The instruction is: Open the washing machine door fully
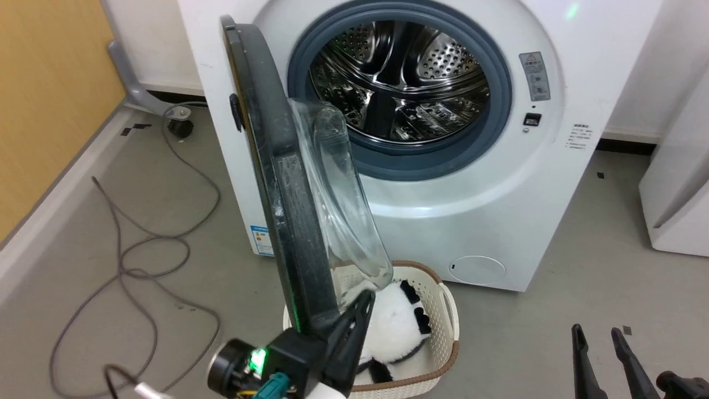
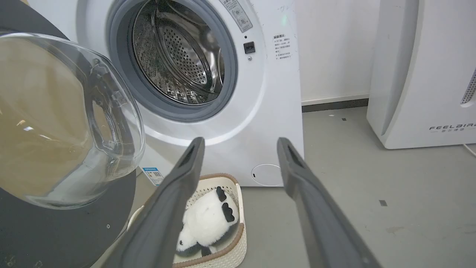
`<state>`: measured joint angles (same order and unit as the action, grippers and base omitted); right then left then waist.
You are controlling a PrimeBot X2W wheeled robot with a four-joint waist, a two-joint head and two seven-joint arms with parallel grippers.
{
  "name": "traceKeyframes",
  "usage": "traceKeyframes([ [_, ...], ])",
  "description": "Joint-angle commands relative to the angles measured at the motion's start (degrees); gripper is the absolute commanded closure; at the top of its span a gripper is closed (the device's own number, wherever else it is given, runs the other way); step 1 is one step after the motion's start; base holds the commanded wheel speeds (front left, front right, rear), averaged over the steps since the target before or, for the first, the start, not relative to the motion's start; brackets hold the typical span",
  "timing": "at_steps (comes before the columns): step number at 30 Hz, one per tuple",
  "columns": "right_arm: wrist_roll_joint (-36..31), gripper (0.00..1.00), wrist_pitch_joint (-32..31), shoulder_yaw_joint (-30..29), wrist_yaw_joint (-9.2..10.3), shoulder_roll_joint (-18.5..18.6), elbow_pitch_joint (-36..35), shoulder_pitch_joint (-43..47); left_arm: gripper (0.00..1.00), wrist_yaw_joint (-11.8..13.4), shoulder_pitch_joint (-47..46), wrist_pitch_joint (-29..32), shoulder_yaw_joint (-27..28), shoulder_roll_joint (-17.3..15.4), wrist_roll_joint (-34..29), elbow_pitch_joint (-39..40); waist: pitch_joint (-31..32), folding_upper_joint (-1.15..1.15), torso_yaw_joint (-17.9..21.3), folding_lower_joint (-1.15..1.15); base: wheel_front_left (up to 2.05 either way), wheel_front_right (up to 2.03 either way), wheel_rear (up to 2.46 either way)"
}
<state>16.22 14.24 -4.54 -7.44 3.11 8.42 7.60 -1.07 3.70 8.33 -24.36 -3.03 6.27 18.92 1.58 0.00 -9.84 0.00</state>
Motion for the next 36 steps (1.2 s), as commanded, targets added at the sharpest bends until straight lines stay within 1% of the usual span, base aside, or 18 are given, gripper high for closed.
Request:
traceKeyframes([
  [1, 0.35, 0.00, 0.42, 0.17, -0.05, -0.23, 0.17, -1.15, 1.00, -0.20, 0.71, 0.78, -0.10, -0.45, 0.30, -0.92, 0.03, 0.00, -0.26, 0.00, 0.00, 0.00, 0.00],
  [6, 0.45, 0.00, 0.53, 0.30, -0.05, -0.23, 0.69, -1.15, 1.00, -0.52, 1.49, 3.31, -0.47, -1.31, 0.91, -3.80, 0.00, 0.00, -1.20, 0.00, 0.00, 0.00, 0.00],
  [15, 0.70, 0.00, 0.65, 0.95, -0.05, -0.24, 1.59, -1.05, 1.00, 0.99, 1.22, 2.23, 1.36, -2.06, 0.98, -6.38, -0.11, 0.00, -3.82, 0.00, 0.00, 0.00, 0.00],
  [26, 0.49, 0.00, 0.71, 1.42, -0.05, -0.24, 2.29, -0.79, 1.00, 2.63, 1.29, 0.46, 4.68, -3.93, 1.60, -7.30, -0.26, 0.00, -10.33, 0.00, 0.00, 0.00, 0.00],
  [27, 0.55, 0.00, 0.72, 1.79, -0.05, -0.24, 2.73, -0.85, 1.00, 3.11, 1.44, -0.07, 5.70, -4.49, 1.83, -7.37, -0.27, 0.00, -12.05, 0.00, 0.00, 0.00, 0.00],
  [36, 0.04, 0.00, 0.74, 2.38, -0.05, -0.24, 3.03, -0.83, 1.00, 4.54, 0.63, -2.71, 9.27, -5.57, 3.06, -7.82, -0.59, 0.00, -15.37, 0.00, 0.00, 0.00, 0.00],
])
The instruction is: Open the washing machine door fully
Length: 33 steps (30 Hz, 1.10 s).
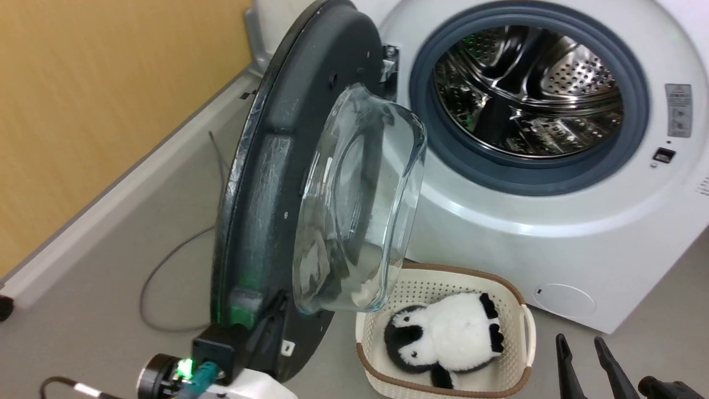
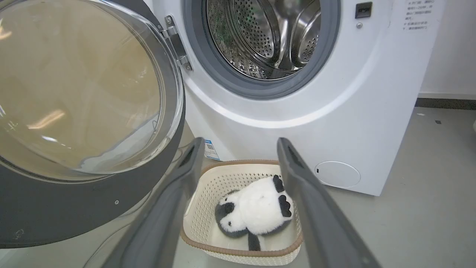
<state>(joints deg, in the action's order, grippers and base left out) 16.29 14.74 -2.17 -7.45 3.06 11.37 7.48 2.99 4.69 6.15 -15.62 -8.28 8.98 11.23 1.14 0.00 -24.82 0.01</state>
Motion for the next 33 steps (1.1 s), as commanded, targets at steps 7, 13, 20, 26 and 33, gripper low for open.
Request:
traceKeyframes([
  [7, -1.30, 0.00, -0.65, 0.46, -0.03, -0.18, -0.88, -0.81, 1.00, 2.13, -1.22, -2.46, 5.91, -1.34, 3.15, -1.54, -2.03, 0.00, -0.77, -0.01, 0.00, 0.00, 0.00],
  [13, -2.41, 0.00, -1.86, 0.80, -0.03, -0.02, -2.50, -1.36, 1.00, 3.08, -2.77, -3.99, 10.00, -2.67, 4.83, -2.85, -4.45, 0.00, -0.17, -0.01, 0.00, 0.00, 0.00],
  [20, -3.42, 0.00, -4.19, 0.47, -0.03, 1.00, -5.64, -2.25, 1.00, 2.90, -6.59, -5.08, 15.38, -5.96, 7.34, -5.60, -9.22, 0.00, 0.75, -0.01, 0.00, 0.00, 0.00],
  [26, -3.94, 0.00, -6.05, 0.25, -0.03, 1.97, -8.16, -3.28, 1.00, 3.24, -11.75, -6.34, 20.91, -9.44, 9.74, -11.58, -13.74, 0.00, 1.89, -0.01, 0.00, 0.00, 0.00],
  [33, -4.04, 0.00, -6.73, 0.08, -0.03, 2.30, -9.18, -4.45, 1.00, 3.67, -15.33, -7.33, 26.33, -12.78, 12.46, -16.78, -16.38, 0.00, 3.21, -0.01, 0.00, 0.00, 0.00],
])
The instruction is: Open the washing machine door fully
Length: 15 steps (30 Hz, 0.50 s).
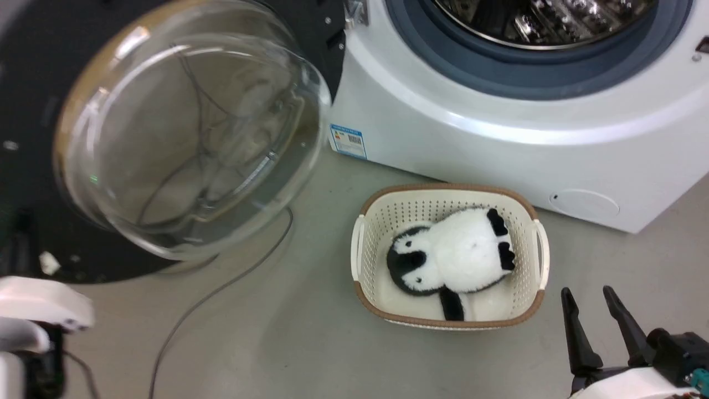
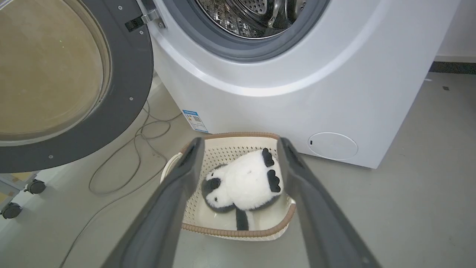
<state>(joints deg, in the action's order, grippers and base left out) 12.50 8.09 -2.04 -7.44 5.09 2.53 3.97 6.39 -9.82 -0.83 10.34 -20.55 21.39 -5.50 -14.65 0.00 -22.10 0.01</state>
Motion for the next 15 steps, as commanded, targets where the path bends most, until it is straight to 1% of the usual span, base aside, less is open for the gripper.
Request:
traceKeyframes([
  [1, -0.28, 0.00, -0.20, -0.06, -0.05, 0.30, -0.51, -1.20, 1.00, 0.22, -1.45, -0.61, 1.20, -1.13, 0.50, -0.95, -1.02, 0.00, 0.70, -0.01, 0.00, 0.00, 0.00],
  [5, -0.37, 0.00, -0.54, -0.40, -0.05, 0.68, -1.16, -2.01, 1.00, -0.52, -4.15, -1.18, 3.11, -3.41, 1.80, -4.81, -2.38, 0.00, 1.18, -0.01, 0.00, 0.00, 0.00],
  [9, -0.52, 0.00, -0.96, -0.82, -0.05, 1.09, -1.70, -2.37, 1.00, -1.56, -7.09, -1.64, 3.42, -5.67, 2.03, -9.36, -3.31, 0.00, 1.38, -0.01, 0.00, 0.00, 0.00],
  [15, -0.68, 0.00, -1.61, -0.91, -0.05, 1.41, -2.46, -2.95, 1.00, -2.80, -10.99, -3.56, 2.86, -7.07, 2.14, -15.83, -4.22, 0.00, 1.74, -0.01, 0.00, 0.00, 0.00],
])
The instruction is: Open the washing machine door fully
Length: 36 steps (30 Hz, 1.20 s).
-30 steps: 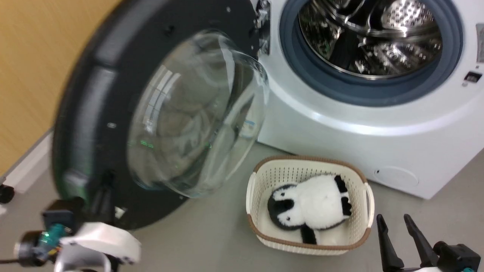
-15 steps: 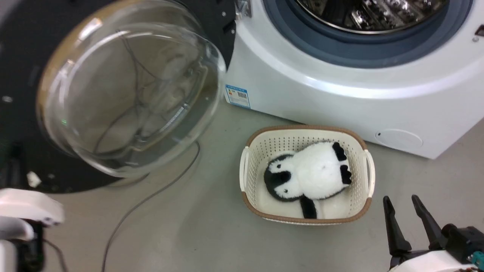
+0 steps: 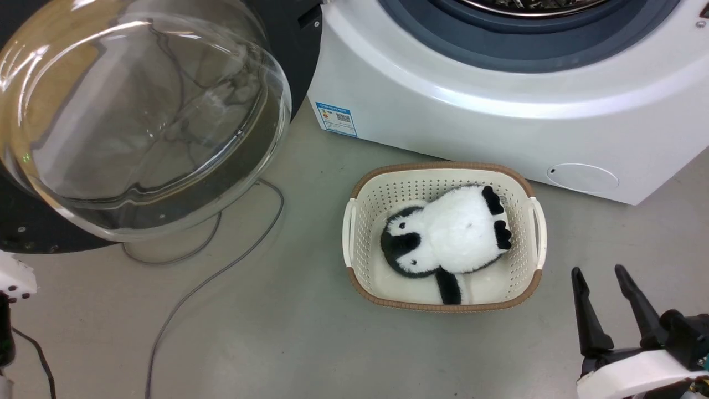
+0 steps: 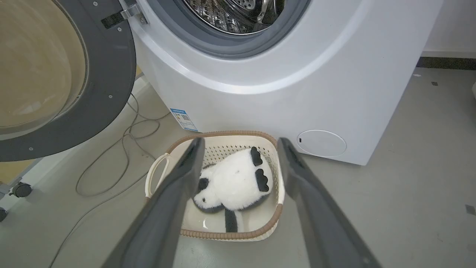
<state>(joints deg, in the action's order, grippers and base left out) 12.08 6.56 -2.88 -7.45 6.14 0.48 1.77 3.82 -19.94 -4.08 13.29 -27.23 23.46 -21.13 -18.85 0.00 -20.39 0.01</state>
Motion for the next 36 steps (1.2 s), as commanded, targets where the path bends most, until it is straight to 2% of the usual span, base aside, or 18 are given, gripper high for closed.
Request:
traceKeyframes([
  [1, -0.27, 0.00, -0.13, -0.14, -0.03, 0.34, -0.49, -0.77, 1.00, -0.41, -1.25, -0.68, -0.22, -0.51, 0.04, -1.05, -0.06, 0.00, 0.08, -0.01, 0.00, 0.00, 0.00],
  [8, -0.21, 0.00, -0.26, -0.36, -0.03, 0.05, -0.23, -0.36, 1.00, -1.26, -2.47, -3.47, -1.37, -0.65, -0.42, -5.74, 0.84, 0.00, 0.40, -0.01, 0.00, 0.00, 0.00],
  [15, 0.42, 0.00, 0.86, -0.80, -0.03, -0.93, 1.17, 0.29, 1.00, -1.81, -1.47, -6.56, -3.48, 1.03, -1.34, -4.63, 4.47, 0.00, 0.28, -0.01, 0.00, 0.00, 0.00],
  [22, -0.65, 0.00, 4.26, -0.06, -0.03, -1.41, 2.62, 1.84, 1.00, -2.45, 2.42, -6.62, -8.00, 3.16, -3.62, 2.37, 10.68, 0.00, 0.73, -0.01, 0.00, 0.00, 0.00],
  [28, -1.30, 0.00, 6.56, 0.27, -0.03, -1.60, 1.87, 2.73, 1.00, -2.86, 6.93, -6.30, -12.99, 6.98, -4.90, 10.88, 14.72, 0.00, 2.26, -0.01, 0.00, 0.00, 0.00],
  [36, -1.32, 0.00, 8.05, -0.11, -0.03, -2.14, -1.66, 4.59, 1.00, -2.07, 13.06, -5.39, -18.54, 11.28, -6.20, 18.54, 17.76, 0.00, 5.70, -0.01, 0.00, 0.00, 0.00],
])
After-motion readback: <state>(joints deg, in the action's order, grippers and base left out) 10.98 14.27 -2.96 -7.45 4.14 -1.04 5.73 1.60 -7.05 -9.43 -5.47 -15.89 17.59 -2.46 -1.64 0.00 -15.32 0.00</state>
